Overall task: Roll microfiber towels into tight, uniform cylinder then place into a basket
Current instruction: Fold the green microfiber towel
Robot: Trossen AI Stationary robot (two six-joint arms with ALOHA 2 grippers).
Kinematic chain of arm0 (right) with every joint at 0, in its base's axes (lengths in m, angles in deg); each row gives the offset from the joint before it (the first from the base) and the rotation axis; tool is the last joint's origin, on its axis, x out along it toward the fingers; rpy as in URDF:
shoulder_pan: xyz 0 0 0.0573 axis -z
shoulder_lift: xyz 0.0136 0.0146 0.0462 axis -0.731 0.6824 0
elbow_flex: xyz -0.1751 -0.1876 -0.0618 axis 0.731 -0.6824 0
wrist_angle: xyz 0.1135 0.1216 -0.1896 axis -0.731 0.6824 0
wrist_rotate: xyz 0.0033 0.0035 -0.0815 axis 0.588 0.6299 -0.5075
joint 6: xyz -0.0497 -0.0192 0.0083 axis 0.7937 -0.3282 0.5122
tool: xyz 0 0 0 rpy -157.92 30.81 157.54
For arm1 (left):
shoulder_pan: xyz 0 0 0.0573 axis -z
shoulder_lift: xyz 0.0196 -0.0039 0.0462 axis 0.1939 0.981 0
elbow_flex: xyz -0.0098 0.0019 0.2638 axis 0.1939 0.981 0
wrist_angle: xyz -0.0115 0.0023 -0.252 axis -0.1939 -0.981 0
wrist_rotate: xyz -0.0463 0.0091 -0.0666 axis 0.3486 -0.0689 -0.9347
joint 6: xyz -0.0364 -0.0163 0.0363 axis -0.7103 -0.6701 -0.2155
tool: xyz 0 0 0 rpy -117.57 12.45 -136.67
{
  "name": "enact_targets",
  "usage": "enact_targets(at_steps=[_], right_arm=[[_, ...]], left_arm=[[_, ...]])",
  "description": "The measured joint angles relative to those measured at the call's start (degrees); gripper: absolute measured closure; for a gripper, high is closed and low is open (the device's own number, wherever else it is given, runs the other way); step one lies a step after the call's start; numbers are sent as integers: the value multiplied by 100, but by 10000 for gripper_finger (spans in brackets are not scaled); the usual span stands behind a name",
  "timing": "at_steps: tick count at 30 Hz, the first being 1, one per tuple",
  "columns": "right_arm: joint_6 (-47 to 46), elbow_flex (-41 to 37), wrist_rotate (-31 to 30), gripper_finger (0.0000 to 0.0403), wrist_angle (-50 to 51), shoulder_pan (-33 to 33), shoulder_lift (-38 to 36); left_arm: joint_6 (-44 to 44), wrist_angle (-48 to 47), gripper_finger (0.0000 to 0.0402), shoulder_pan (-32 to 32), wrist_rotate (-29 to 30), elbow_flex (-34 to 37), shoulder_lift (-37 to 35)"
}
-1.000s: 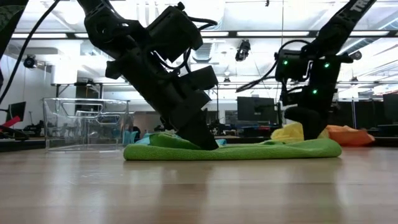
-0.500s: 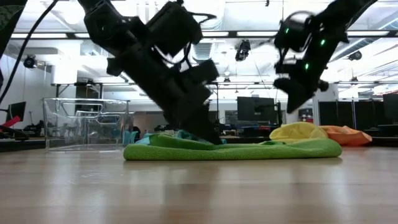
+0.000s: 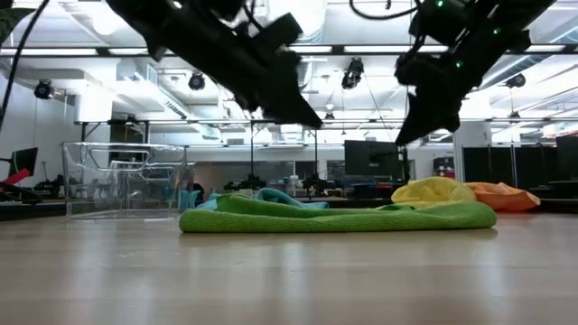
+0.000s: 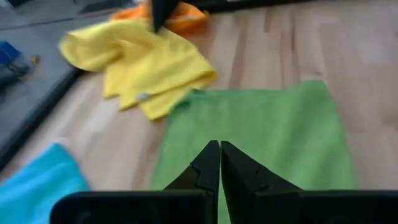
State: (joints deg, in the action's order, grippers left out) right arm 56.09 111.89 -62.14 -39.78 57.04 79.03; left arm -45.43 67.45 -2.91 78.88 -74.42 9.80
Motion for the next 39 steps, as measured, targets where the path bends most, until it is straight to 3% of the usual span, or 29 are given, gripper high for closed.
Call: enact_targets(at_steps=[8,13,20,25,39], right_arm=[[-262,-5,-206,271,-127,-510,1085],[-919,-14,-299,232,-326,-422,1591],[-1599,13,-213,228,-426,-251,2048],[-1686,29,41,242,-780,-254,2134],[-1915,51,25,246,-832,-254,2352]], left_arm=[[20,1578,402,-62,-518,1370,-1215],[-306,1816,402,-117,-977,1941,-1821],[-431,1842,402,-103,-1014,2203,-2224],[-429,1765,402,-105,-1007,2241,-2275],[-427,1733,402,-107,-988,2216,-2253]])
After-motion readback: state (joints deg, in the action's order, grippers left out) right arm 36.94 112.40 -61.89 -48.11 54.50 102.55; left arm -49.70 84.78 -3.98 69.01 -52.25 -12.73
